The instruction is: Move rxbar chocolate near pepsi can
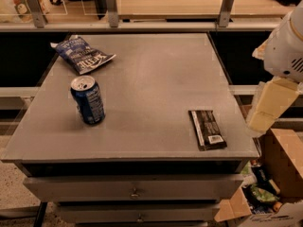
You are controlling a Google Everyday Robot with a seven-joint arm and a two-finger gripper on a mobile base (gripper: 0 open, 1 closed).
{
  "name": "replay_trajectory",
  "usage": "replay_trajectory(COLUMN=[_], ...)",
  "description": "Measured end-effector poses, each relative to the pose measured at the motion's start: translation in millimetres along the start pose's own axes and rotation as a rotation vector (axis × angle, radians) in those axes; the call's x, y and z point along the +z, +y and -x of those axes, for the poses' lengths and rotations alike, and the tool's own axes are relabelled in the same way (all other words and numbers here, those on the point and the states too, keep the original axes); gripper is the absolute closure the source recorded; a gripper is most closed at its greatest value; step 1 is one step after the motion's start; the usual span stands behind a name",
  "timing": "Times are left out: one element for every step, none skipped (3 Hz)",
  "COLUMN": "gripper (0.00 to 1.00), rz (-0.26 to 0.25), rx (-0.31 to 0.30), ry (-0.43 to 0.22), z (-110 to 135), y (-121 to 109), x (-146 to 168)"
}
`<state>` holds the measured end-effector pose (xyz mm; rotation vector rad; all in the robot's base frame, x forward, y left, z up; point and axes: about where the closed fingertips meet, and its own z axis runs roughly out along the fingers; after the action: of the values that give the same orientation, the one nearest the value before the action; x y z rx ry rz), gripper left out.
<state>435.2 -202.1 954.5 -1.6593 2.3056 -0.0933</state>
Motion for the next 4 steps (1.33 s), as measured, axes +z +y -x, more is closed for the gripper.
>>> replay_trajectory(gripper=[0.0, 0.0, 0.0, 0.0], rz=[0.028, 0.064, 0.103, 0.139], rx=[0.041, 0.093, 0.14, 0.185], ry=[0.01, 0.022, 0.032, 0.031], z=[4, 6, 11, 20], y=[12, 19, 21, 21], x=[33, 68, 92, 111])
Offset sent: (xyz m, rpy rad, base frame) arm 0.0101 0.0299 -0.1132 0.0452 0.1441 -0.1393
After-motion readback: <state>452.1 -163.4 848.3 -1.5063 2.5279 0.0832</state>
